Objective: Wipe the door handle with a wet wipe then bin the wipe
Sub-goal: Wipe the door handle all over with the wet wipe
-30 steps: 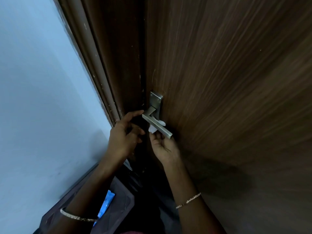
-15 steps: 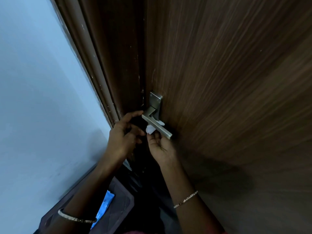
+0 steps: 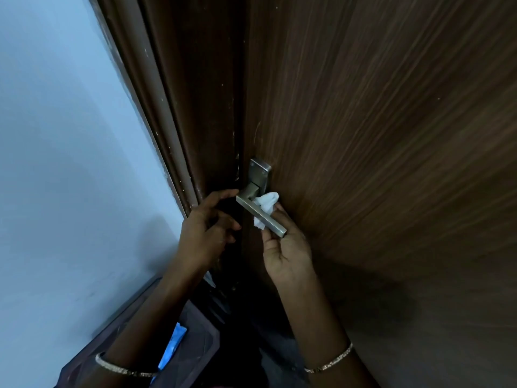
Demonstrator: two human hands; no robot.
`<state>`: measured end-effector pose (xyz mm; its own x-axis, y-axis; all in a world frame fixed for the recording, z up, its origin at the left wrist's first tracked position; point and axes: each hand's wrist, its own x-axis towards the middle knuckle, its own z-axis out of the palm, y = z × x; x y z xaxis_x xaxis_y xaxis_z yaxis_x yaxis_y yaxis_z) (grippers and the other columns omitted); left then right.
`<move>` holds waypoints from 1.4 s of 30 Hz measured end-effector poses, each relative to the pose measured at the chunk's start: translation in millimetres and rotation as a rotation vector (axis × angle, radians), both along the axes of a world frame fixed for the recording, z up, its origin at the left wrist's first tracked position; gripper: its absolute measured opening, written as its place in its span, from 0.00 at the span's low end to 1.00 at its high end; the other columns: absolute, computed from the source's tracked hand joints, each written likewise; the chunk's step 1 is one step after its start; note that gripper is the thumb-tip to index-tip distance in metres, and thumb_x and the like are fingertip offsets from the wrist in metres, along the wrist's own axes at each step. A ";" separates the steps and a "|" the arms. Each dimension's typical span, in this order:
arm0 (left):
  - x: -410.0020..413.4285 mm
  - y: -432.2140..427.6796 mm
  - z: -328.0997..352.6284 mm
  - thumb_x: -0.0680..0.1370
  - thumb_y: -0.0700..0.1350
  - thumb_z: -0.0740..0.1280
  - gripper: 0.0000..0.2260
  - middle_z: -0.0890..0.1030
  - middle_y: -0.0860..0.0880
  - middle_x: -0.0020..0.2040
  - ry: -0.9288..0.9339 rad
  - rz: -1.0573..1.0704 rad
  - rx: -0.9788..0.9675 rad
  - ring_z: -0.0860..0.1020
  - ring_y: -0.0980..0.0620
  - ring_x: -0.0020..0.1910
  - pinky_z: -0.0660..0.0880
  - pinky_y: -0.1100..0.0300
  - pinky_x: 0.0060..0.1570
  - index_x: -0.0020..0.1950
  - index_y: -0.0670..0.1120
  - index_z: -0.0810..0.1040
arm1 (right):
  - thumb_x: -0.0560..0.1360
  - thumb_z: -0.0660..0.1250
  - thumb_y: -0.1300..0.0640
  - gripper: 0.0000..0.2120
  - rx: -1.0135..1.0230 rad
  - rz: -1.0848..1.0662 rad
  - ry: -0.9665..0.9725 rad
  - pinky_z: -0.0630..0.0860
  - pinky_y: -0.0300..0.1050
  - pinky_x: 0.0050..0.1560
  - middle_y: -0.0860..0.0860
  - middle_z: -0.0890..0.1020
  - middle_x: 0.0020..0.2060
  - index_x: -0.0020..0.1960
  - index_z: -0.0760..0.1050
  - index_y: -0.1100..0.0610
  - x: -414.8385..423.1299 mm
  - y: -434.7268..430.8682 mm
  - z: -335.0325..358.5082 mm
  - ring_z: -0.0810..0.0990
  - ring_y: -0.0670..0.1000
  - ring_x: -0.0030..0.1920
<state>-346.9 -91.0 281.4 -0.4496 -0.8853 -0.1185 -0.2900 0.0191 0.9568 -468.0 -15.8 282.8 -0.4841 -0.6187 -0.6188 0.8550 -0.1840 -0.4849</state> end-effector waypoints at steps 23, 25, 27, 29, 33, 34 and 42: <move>1.6 12.4 -13.7 0.76 0.35 0.63 0.13 0.84 0.52 0.36 0.032 0.194 -0.024 0.82 0.59 0.32 0.77 0.65 0.32 0.54 0.52 0.78 | 0.76 0.68 0.62 0.10 0.459 0.503 2.345 0.76 0.49 0.60 0.56 0.84 0.55 0.57 0.81 0.59 16.9 -36.1 35.2 0.78 0.57 0.62; 3.0 13.8 -14.6 0.77 0.35 0.63 0.14 0.83 0.53 0.37 0.003 0.207 -0.074 0.82 0.58 0.33 0.76 0.66 0.31 0.53 0.54 0.78 | 0.77 0.66 0.62 0.07 0.577 0.700 2.395 0.73 0.51 0.59 0.57 0.83 0.54 0.53 0.81 0.59 23.1 -44.9 33.4 0.76 0.59 0.62; 5.7 15.3 -14.7 0.77 0.36 0.63 0.15 0.83 0.54 0.37 -0.007 0.225 -0.094 0.82 0.57 0.35 0.76 0.65 0.33 0.50 0.57 0.78 | 0.77 0.67 0.62 0.06 0.598 0.750 2.414 0.72 0.52 0.59 0.57 0.83 0.53 0.51 0.81 0.60 23.8 -49.4 31.6 0.75 0.59 0.61; 8.6 16.2 -14.7 0.76 0.35 0.62 0.16 0.83 0.55 0.35 -0.004 0.258 -0.078 0.82 0.57 0.34 0.78 0.63 0.33 0.48 0.57 0.78 | 0.76 0.68 0.62 0.06 0.542 0.824 2.414 0.71 0.51 0.60 0.57 0.83 0.53 0.52 0.81 0.59 24.4 -49.2 29.9 0.75 0.58 0.61; 17.4 18.4 -18.6 0.76 0.33 0.63 0.11 0.83 0.59 0.34 0.023 0.315 -0.033 0.81 0.61 0.30 0.76 0.66 0.29 0.45 0.49 0.78 | 0.73 0.68 0.63 0.09 0.345 0.852 2.289 0.77 0.49 0.60 0.56 0.84 0.52 0.52 0.82 0.60 24.0 -20.1 20.4 0.77 0.56 0.58; 18.5 18.8 -19.5 0.77 0.34 0.63 0.11 0.83 0.58 0.34 0.027 0.316 -0.028 0.81 0.61 0.30 0.76 0.68 0.28 0.46 0.49 0.79 | 0.72 0.69 0.63 0.11 0.345 0.710 2.261 0.78 0.45 0.60 0.54 0.84 0.52 0.53 0.83 0.59 20.5 -11.6 20.1 0.78 0.54 0.58; 9.1 24.4 -15.7 0.79 0.35 0.64 0.12 0.84 0.49 0.38 0.088 0.236 0.018 0.82 0.58 0.34 0.76 0.70 0.32 0.49 0.52 0.79 | 0.69 0.73 0.68 0.22 0.518 0.406 2.206 0.81 0.45 0.55 0.54 0.84 0.57 0.62 0.81 0.58 8.3 -1.0 20.9 0.81 0.53 0.56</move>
